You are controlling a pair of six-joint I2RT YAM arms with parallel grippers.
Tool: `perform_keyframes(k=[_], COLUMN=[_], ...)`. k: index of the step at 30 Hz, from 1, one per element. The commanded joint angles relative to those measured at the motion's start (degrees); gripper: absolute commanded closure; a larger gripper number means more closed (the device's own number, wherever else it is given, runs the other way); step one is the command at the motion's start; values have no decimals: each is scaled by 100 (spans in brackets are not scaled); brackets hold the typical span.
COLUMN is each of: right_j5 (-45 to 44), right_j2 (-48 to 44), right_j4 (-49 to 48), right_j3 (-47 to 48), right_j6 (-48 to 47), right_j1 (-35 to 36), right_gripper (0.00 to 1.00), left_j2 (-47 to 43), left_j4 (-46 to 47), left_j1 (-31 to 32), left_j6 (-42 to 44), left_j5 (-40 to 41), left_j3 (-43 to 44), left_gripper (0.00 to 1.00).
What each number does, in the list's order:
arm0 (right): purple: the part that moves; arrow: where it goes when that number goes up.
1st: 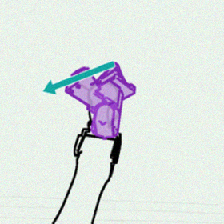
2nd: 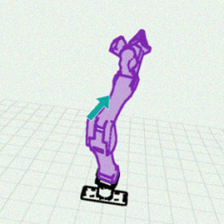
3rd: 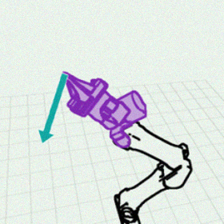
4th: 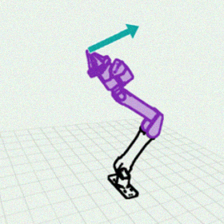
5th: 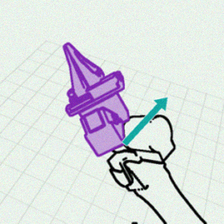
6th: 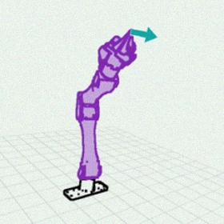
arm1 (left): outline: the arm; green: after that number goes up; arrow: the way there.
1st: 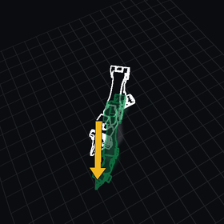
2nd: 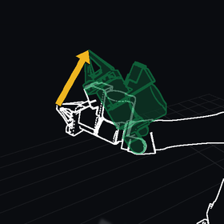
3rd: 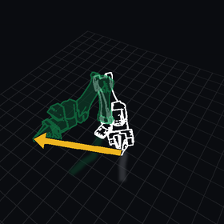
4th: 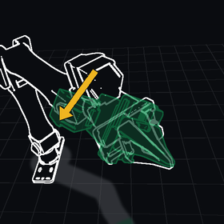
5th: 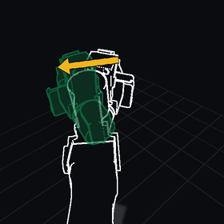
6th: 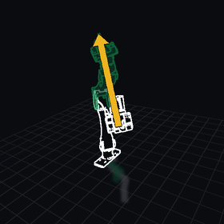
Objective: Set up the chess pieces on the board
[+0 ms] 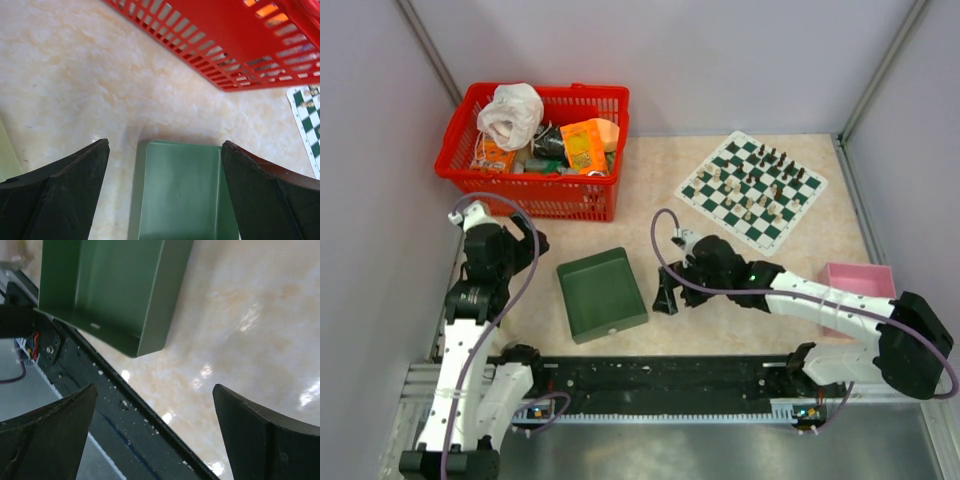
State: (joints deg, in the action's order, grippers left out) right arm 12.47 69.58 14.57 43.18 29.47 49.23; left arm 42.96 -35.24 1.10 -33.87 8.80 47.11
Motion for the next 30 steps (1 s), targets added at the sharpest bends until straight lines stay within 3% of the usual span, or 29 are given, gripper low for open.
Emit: perform_keyframes(k=[1, 9, 13, 17, 19, 21, 22, 24, 25, 27, 29, 30], right_j5=[-351, 71, -349, -1122, -1473, -1546, -1572, -1546, -1572, -1625, -1616, -1651], right_j2=[73, 1126, 1855, 2410, 2586, 2744, 2797, 2903, 2955, 3078, 3263, 3351], right_j4=[-470, -649, -604, -595, -744, -981, -1078, -1359, -1412, -1824, -2018, -2089], right_j3=[7, 646, 1016, 1579, 1676, 1711, 1738, 1738, 1738, 1746, 1878, 1974], right_j6=[699, 920, 937, 1042, 1191, 1297, 1393, 1517, 1648, 1842, 1983, 2035], right_j1=[683, 1036, 1062, 1053, 1053, 1062, 1062, 1062, 1045, 1044, 1045, 1053], right_gripper=[1, 1, 6, 24, 29, 45, 48, 67, 69, 90, 93, 99], left_j2=[-551, -543, -657, -623, -544, -473, -429, -403, -376, -359, -376, -367], left_j4=[-228, -755, -712, -554, -562, -562, -580, -598, -598, -615, -624, -641], left_j1=[-22, -22, -22, -22, -14, -22, -14, -22, -22, -22, -22, -22], left_j6=[170, 293, 188, 100, 100, 152, 178, 231, 249, 275, 267, 267], left_j5=[-572, -1071, -1056, -1020, -1029, -1029, -994, -959, -933, -932, -933, -932], left_j3=[-220, -290, -334, -457, -440, -431, -422, -378, -343, -299, -264, -264], left_gripper=[1, 4, 4, 3, 3, 3, 3, 3, 3, 3, 3, 3])
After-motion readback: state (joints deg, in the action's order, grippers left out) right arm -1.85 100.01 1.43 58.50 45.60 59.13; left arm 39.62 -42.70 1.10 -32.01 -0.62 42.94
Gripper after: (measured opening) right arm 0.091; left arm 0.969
